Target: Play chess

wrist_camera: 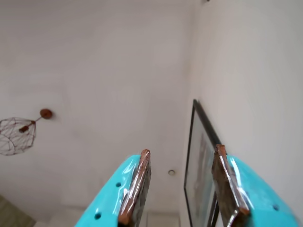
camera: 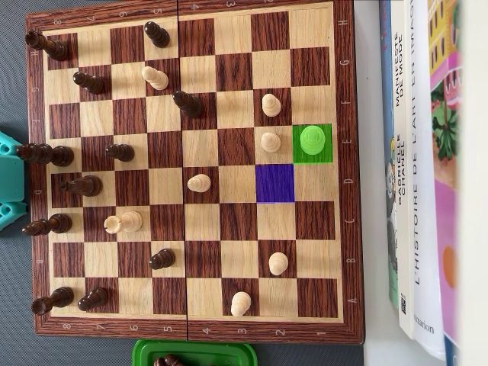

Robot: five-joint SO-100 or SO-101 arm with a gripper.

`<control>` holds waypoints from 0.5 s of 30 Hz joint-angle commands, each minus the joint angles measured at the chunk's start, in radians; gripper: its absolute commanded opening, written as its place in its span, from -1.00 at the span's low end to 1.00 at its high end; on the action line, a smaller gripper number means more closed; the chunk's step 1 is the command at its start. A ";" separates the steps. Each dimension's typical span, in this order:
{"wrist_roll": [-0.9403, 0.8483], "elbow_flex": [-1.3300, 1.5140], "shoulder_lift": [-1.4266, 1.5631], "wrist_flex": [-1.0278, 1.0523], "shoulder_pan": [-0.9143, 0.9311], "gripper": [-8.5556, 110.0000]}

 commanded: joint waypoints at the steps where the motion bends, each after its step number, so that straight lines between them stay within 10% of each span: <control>1: -0.005 0.020 -0.005 -0.060 -0.003 -0.54; 15: -0.005 0.020 -0.005 -0.221 0.002 -0.54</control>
